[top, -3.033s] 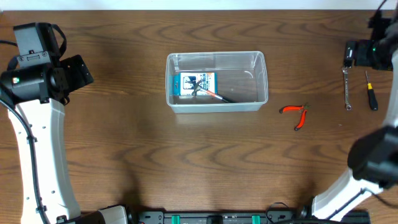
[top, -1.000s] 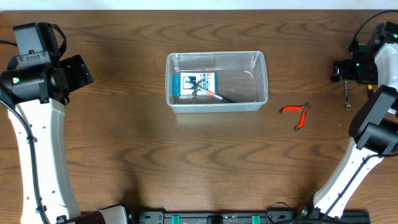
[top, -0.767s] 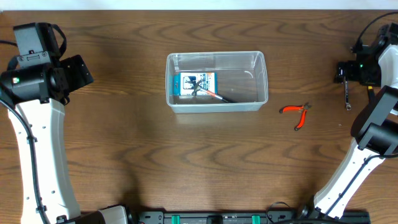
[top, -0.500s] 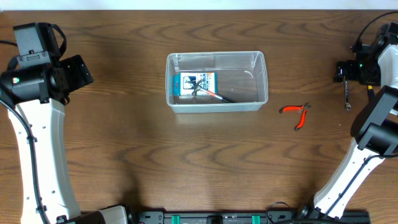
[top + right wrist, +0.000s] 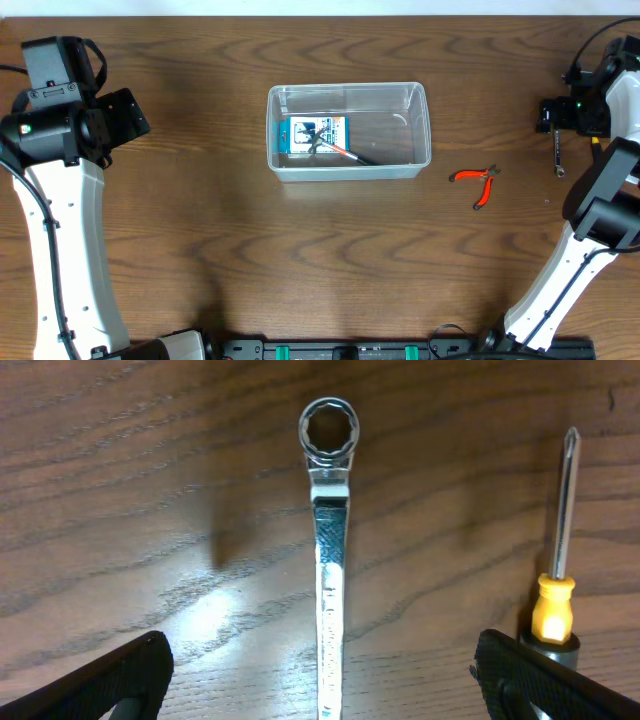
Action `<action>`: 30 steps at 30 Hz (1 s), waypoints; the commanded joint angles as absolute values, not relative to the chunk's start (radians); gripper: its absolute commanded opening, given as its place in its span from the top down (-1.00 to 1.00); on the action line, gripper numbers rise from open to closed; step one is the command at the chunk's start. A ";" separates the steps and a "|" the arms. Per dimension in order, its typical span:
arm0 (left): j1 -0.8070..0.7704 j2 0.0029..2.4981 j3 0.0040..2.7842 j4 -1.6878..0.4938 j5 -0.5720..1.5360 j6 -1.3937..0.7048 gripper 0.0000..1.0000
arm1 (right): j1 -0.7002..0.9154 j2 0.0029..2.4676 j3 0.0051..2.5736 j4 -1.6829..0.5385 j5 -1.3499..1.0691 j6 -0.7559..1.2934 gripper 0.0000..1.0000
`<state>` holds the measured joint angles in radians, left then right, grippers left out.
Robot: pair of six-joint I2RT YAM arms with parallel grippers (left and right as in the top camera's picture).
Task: Pack container
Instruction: 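Move the open right gripper rightward over the silver wrench, then lower the right gripper and close it on the wrench shank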
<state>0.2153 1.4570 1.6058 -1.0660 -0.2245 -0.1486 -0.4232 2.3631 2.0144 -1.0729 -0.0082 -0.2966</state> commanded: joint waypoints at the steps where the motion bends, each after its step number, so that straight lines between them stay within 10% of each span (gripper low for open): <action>1: 0.220 1.459 1.608 -1.065 -0.240 -0.132 -0.96 | -0.409 2.376 2.032 -1.074 -0.002 -0.311 -0.98; 30: 0.220 1.459 1.608 -1.065 -0.240 -0.132 -0.96 | -0.407 2.437 2.032 -1.085 -0.019 -0.308 -0.98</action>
<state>0.2153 1.4570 1.6058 -1.0660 -0.2245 -0.1486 -0.4137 2.4268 2.0186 -1.0904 -0.0109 -0.3000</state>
